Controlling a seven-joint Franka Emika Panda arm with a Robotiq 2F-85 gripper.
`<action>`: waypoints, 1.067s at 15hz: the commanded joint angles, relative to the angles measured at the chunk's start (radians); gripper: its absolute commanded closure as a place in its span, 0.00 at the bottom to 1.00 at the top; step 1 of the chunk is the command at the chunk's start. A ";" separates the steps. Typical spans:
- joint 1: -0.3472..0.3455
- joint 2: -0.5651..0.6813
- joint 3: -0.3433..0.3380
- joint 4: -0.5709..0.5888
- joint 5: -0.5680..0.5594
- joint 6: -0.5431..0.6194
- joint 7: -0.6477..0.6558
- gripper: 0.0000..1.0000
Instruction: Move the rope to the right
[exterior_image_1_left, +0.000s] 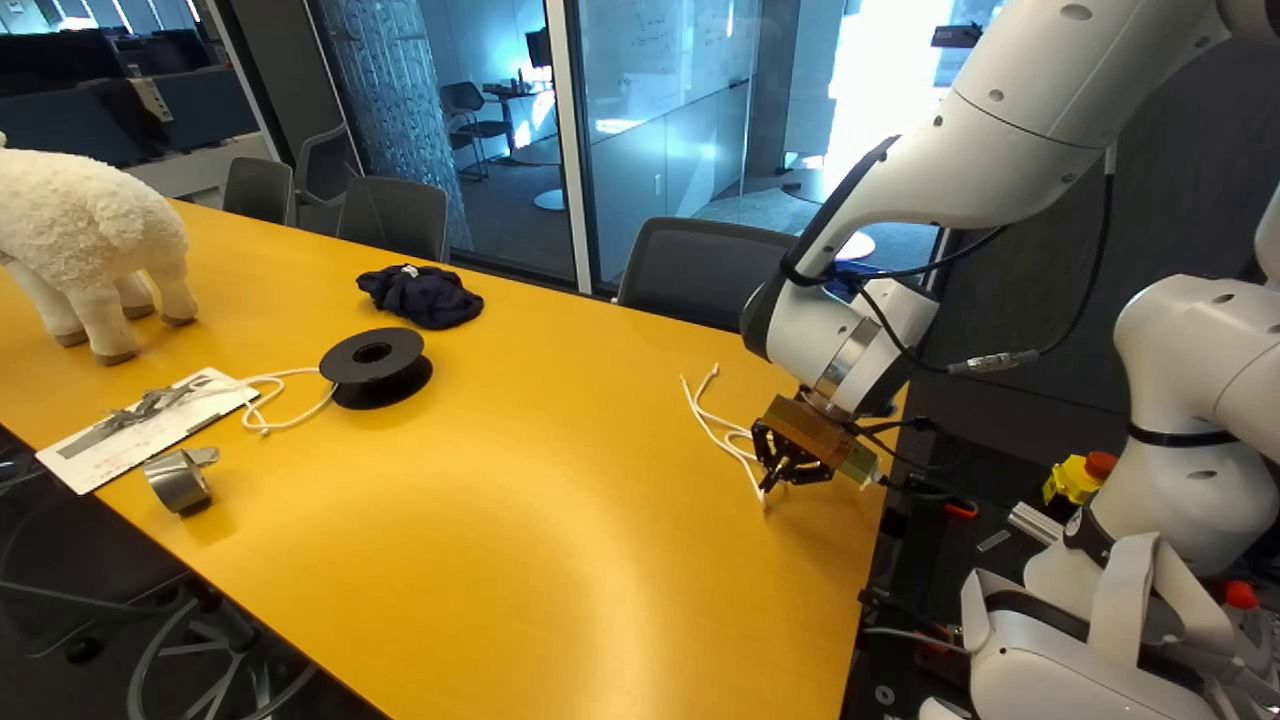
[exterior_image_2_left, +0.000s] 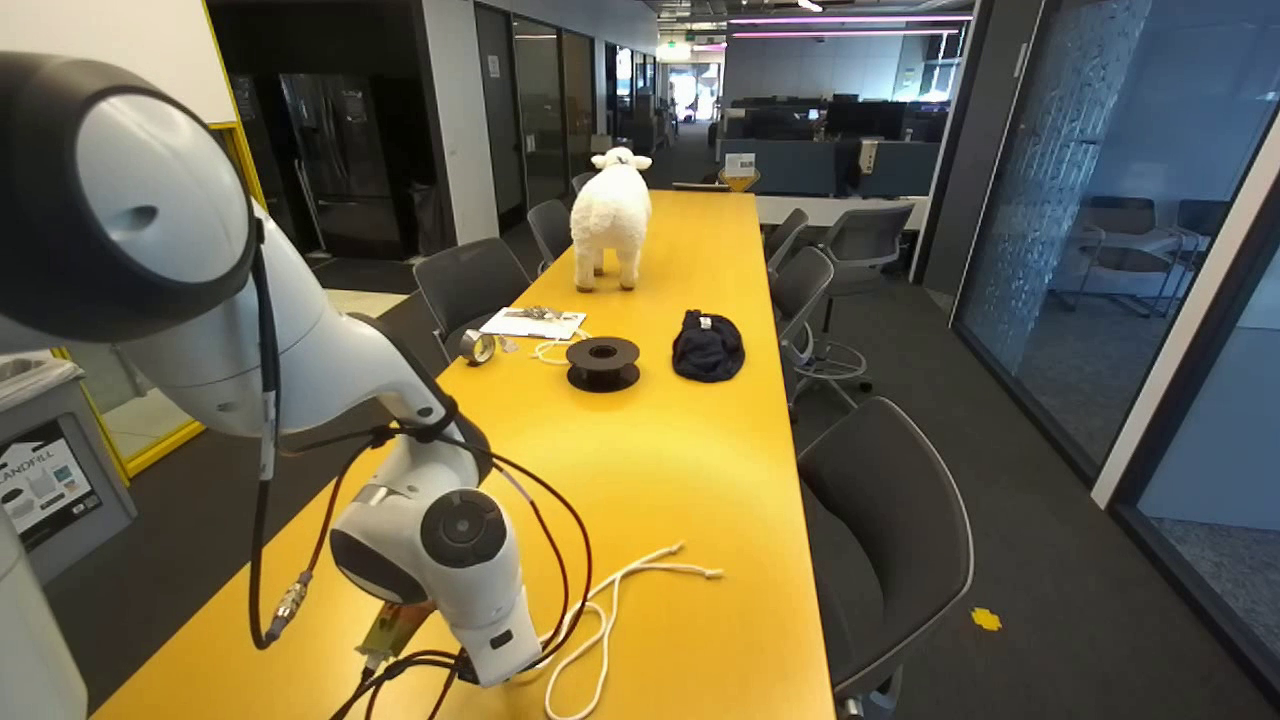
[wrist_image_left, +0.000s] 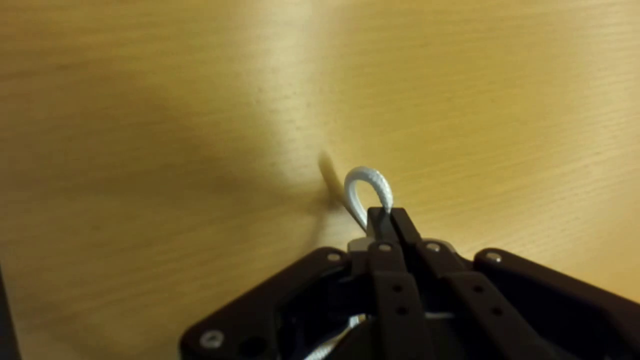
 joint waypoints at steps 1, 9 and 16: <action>0.008 -0.023 0.011 -0.027 0.065 -0.085 -0.042 0.99; 0.042 -0.084 -0.002 -0.015 0.185 -0.055 -0.163 0.99; 0.030 -0.055 -0.003 -0.025 0.250 -0.106 -0.202 0.99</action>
